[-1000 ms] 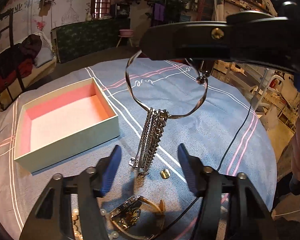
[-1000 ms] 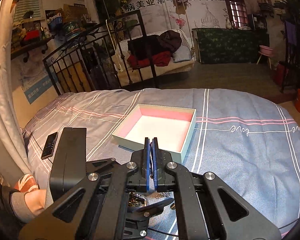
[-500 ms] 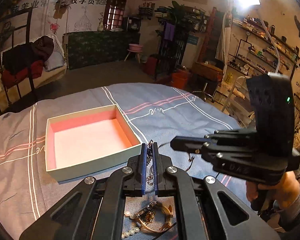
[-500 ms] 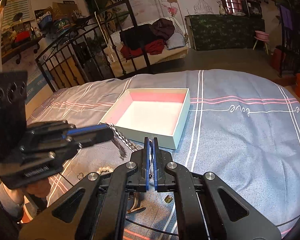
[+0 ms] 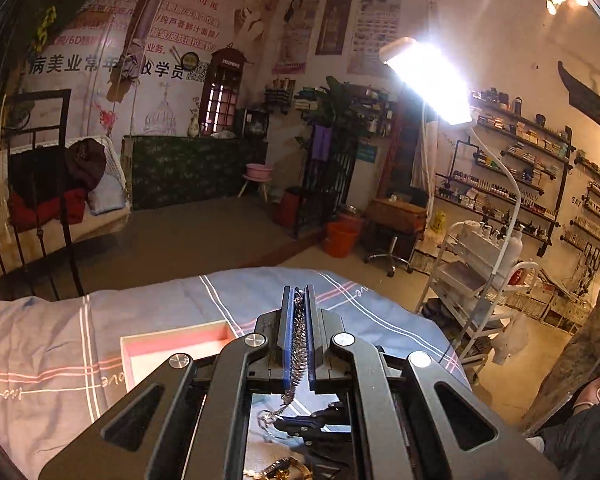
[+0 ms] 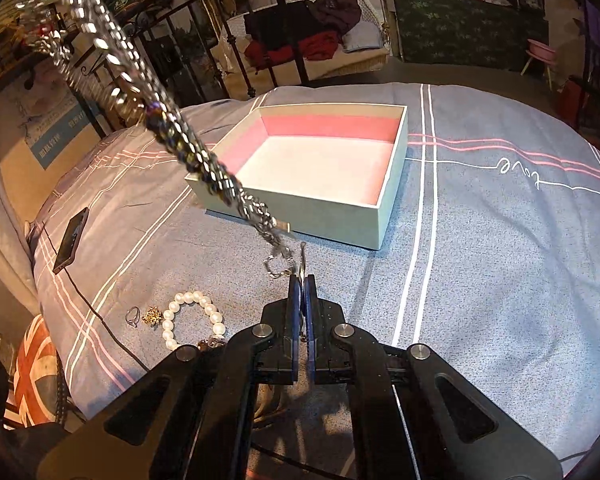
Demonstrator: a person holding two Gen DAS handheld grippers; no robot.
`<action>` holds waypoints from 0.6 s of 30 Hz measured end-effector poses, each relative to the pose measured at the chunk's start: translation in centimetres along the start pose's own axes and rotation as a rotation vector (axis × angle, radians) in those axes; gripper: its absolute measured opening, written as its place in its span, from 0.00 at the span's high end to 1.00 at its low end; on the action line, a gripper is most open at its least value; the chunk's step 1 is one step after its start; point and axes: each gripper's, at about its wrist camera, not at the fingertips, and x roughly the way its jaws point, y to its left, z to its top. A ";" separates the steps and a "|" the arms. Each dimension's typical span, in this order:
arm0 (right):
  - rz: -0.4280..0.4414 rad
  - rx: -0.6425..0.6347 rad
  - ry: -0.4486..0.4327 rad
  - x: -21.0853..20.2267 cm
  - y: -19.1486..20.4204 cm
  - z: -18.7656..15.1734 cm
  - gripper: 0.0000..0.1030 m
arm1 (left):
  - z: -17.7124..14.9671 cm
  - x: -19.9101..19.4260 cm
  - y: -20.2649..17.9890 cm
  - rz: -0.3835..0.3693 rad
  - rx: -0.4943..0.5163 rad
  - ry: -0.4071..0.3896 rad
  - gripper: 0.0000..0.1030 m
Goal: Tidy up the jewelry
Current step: 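Carry the hanging silver chain in the right gripper into the box and open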
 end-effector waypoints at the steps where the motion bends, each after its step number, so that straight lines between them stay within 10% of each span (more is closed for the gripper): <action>1: -0.003 -0.006 -0.007 -0.2 0.1 0.2 0.97 | 0.3 -0.3 0.1 0.013 0.002 -0.007 0.95; 18: -0.037 -0.154 -0.209 -5.0 3.0 10.6 0.97 | 3.0 0.7 3.4 0.170 -0.004 -0.053 0.95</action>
